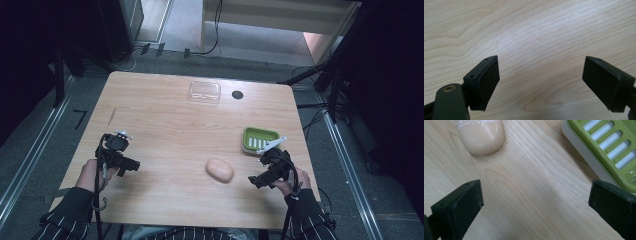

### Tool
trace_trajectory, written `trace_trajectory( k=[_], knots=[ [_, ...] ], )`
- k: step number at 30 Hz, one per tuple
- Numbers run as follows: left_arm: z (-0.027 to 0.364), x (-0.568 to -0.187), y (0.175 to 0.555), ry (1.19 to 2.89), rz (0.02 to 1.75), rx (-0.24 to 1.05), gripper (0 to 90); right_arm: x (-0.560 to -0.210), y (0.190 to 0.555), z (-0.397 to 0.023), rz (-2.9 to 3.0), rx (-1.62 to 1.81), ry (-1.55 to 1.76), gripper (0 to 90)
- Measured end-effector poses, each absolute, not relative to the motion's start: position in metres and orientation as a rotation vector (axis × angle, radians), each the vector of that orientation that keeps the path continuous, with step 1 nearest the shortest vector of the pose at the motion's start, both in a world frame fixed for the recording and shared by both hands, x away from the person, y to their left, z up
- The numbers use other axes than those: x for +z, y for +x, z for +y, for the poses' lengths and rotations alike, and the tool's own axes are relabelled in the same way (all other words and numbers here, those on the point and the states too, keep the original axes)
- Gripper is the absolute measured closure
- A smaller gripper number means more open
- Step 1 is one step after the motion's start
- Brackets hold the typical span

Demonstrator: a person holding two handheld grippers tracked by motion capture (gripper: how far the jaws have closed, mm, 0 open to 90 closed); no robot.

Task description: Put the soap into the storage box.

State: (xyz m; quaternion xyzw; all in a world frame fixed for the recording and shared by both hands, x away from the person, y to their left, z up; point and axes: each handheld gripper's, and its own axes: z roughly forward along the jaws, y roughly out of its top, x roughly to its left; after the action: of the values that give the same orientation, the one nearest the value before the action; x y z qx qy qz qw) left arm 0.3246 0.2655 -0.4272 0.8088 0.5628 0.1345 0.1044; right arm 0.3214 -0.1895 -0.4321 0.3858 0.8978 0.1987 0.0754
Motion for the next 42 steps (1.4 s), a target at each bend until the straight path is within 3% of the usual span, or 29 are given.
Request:
trace_trajectory(
  k=[42],
  knots=[
    [0.267, -0.428, 0.323, 2.385, 1.665, 0.399, 14.8, -0.424, 0.322, -0.159, 2.752, 0.566, 1.024, 0.5]
  ],
)
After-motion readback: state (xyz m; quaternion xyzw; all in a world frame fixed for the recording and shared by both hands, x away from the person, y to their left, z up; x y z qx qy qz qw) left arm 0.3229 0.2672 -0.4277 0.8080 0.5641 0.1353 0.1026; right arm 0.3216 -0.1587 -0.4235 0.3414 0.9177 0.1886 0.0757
